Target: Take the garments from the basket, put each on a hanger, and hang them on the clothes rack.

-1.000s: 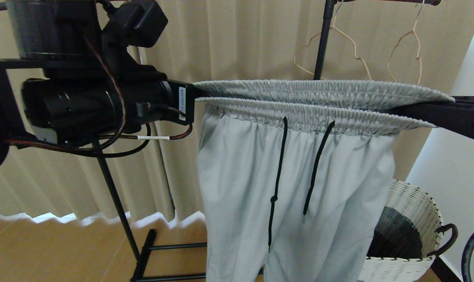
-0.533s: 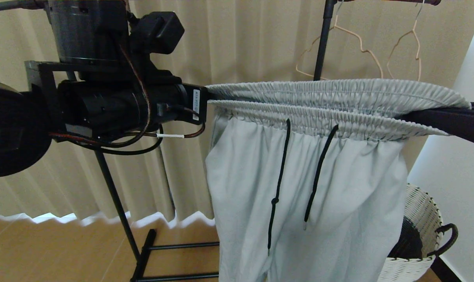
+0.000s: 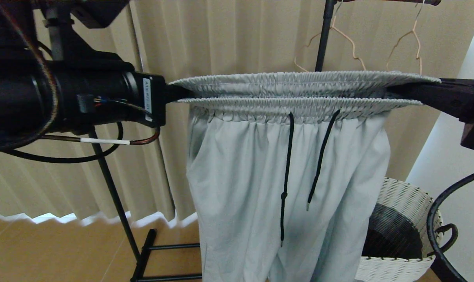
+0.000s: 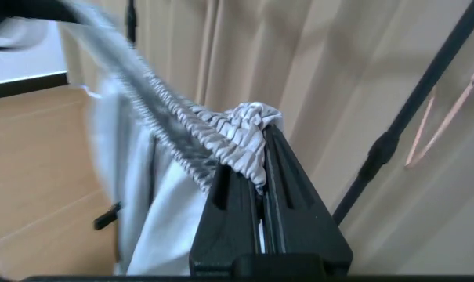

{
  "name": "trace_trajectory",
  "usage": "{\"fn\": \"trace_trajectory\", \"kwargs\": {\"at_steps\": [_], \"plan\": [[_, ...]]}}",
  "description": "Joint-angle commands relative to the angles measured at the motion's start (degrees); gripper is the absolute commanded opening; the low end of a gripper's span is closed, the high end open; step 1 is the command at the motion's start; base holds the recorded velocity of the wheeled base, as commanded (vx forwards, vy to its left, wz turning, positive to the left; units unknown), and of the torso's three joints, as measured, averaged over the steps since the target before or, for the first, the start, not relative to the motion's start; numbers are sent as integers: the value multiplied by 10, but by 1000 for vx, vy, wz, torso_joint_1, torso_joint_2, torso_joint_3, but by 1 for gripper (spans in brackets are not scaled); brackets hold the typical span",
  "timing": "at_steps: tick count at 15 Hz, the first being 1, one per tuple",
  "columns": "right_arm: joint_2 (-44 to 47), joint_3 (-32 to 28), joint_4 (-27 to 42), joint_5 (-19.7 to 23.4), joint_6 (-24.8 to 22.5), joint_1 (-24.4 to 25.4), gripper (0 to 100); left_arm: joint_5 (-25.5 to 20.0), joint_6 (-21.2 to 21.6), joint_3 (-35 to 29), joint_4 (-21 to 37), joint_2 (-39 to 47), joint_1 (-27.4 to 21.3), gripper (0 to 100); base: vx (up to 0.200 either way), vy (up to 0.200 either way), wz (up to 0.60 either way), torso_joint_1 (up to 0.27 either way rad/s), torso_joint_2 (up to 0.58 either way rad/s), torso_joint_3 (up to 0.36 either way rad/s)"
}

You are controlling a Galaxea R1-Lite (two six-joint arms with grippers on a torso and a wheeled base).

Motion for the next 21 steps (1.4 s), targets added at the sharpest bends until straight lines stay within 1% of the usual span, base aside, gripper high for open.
{"fn": "trace_trajectory", "kwargs": {"at_steps": [1,3,4,5,7,10,14,15,17,18,19,20,21], "plan": [[43,-13,-11,-3,0,-1,0,-25,0,5,33,-77,-3,0,0,0,0,0,0,0],[75,-40,-31,-2,2,-1,0,-48,0,5,63,-108,-7,0,0,0,0,0,0,0],[94,-54,-48,-2,3,-1,0,-64,0,9,71,-126,-24,0,0,0,0,0,0,0],[115,-64,-63,-1,3,-1,0,-67,-1,12,76,-137,-43,0,0,0,0,0,0,0],[139,-78,-84,1,4,0,0,-67,-2,17,80,-146,-76,0,0,0,0,0,0,0],[156,-100,-91,1,9,4,0,-67,-4,22,79,-147,-101,0,0,0,0,0,0,0],[141,-93,-83,-4,10,11,0,-60,-4,21,78,-141,-99,0,0,0,0,0,0,0],[133,-87,-81,-6,5,11,0,-52,-4,20,78,-140,-98,0,0,0,0,0,0,0],[105,-79,-72,-9,-5,11,0,36,-3,13,71,-104,-97,0,0,0,0,0,0,0],[93,-80,-56,-12,-5,11,0,63,-3,9,62,-90,-98,0,0,0,0,0,0,0],[83,-80,-42,-16,-5,11,0,76,-3,7,49,-75,-97,0,0,0,0,0,0,0],[60,-73,-25,-29,-5,11,0,87,-4,10,9,-53,-97,0,0,0,0,0,0,0],[44,-64,-19,-30,-5,11,0,92,-4,11,-9,-42,-97,0,0,0,0,0,0,0]]}}
